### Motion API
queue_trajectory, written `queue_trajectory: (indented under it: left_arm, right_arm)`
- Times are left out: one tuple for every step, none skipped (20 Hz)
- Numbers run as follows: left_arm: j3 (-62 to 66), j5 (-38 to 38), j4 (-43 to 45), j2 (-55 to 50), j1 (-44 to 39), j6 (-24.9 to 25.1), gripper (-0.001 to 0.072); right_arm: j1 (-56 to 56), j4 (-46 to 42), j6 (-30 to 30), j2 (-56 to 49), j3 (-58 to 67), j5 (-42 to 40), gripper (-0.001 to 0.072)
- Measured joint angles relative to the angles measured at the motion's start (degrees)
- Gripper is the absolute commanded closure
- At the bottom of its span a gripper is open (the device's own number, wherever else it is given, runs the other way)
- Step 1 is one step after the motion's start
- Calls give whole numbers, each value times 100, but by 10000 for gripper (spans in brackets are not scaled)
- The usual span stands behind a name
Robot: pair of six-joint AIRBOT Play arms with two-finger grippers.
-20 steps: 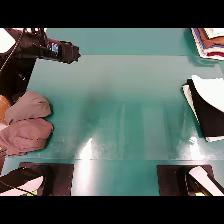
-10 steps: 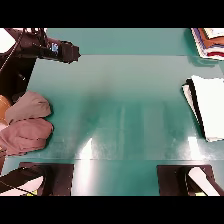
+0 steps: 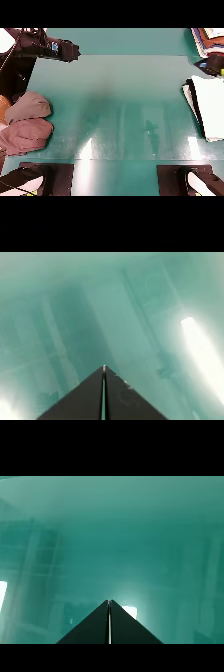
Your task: Fold the shirts.
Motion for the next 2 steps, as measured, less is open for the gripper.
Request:
queue_trajectory:
  left_arm:
    - [0,11,0,0,0,0,679]
    - [0,15,0,0,0,0,679]
  right_arm:
    - [184,4,-2,0,2,-79,696]
    - [304,7,-2,0,7,-107,697]
